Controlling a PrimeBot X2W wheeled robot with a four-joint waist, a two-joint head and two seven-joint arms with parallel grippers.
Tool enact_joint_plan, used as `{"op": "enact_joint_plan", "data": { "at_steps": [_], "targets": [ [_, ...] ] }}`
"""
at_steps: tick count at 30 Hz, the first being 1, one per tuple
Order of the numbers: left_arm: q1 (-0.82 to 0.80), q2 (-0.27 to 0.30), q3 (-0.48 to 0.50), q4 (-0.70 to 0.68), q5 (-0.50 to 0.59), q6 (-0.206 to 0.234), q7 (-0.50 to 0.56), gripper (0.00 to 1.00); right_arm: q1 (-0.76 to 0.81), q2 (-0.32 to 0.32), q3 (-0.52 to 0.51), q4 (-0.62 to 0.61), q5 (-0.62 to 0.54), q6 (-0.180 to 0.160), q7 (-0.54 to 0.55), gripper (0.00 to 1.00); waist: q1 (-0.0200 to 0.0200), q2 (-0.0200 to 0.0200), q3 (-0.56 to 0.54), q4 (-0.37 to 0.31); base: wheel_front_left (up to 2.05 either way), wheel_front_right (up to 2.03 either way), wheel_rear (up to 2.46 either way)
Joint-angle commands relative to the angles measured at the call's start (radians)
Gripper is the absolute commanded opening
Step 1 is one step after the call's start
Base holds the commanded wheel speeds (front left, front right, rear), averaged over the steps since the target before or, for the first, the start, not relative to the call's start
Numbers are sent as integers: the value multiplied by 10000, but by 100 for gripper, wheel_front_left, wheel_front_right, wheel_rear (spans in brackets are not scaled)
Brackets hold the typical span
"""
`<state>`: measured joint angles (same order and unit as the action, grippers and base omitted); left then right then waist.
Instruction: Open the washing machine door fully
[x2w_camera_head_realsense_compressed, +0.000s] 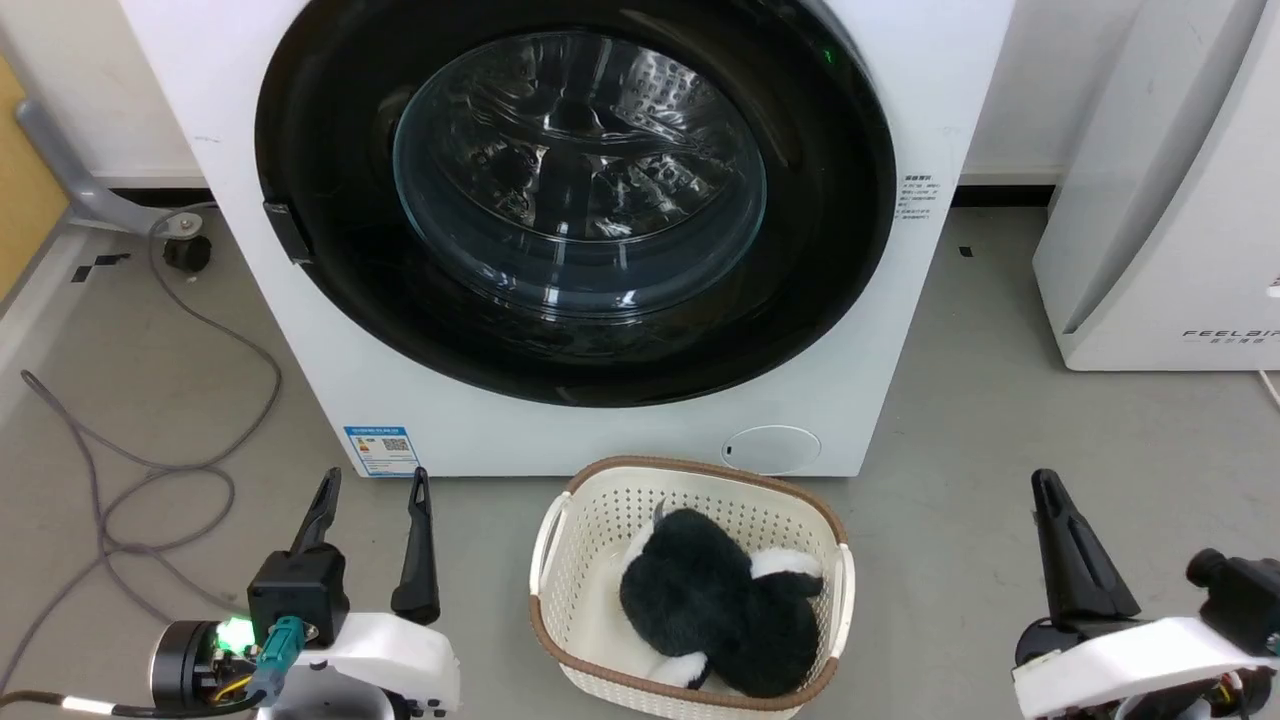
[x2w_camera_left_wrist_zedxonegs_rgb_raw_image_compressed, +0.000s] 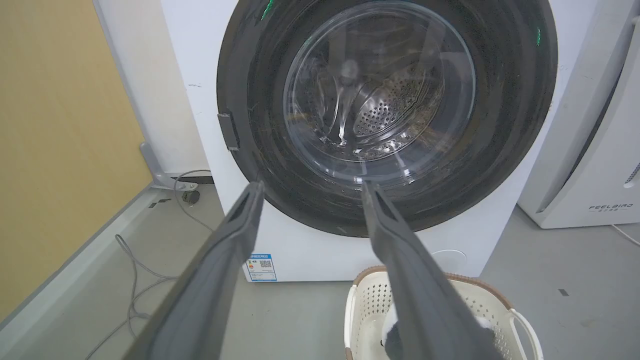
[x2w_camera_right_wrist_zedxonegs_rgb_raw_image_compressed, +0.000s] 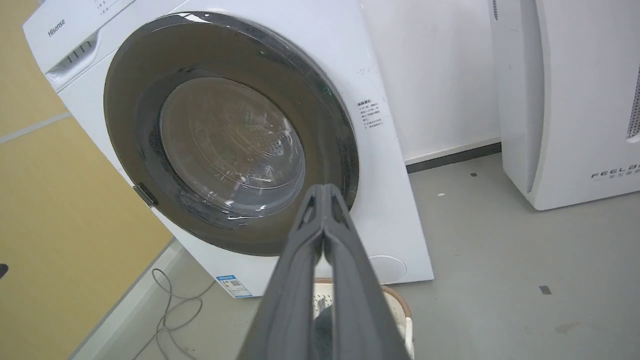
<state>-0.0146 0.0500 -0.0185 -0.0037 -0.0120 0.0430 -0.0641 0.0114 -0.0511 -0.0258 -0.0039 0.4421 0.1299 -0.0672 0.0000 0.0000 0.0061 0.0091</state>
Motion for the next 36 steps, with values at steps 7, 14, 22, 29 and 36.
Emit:
{"op": "enact_joint_plan", "data": {
  "at_steps": [7, 14, 22, 29, 36],
  "targets": [
    [51, 2, -66, -122, -55, 148, -262, 100, -436, 3, -161, 211, 2066, 3, -234, 0, 0, 0, 136, 80, 0, 0, 0],
    [-100, 2, -89, -160, -30, 167, -388, 100, -945, 4, -504, 486, 3169, 3, -169, 0, 0, 0, 388, 165, 0, 0, 0],
    [-394, 2, -96, -251, -20, 211, -555, 100, -2093, -140, -1292, 1353, 4351, 4, 208, 0, 0, 0, 885, 333, 0, 0, 0],
    [-740, 2, -129, -360, -78, 307, -701, 100, -3394, -456, -1821, 2190, 5280, 4, 368, 0, 0, 0, 1462, 541, 0, 0, 0],
    [-1131, 2, -156, -443, -158, 403, -848, 100, -4932, -826, -2247, 3135, 6230, 4, 411, 0, 0, 0, 2118, 777, 0, 0, 0]
  ]
}}
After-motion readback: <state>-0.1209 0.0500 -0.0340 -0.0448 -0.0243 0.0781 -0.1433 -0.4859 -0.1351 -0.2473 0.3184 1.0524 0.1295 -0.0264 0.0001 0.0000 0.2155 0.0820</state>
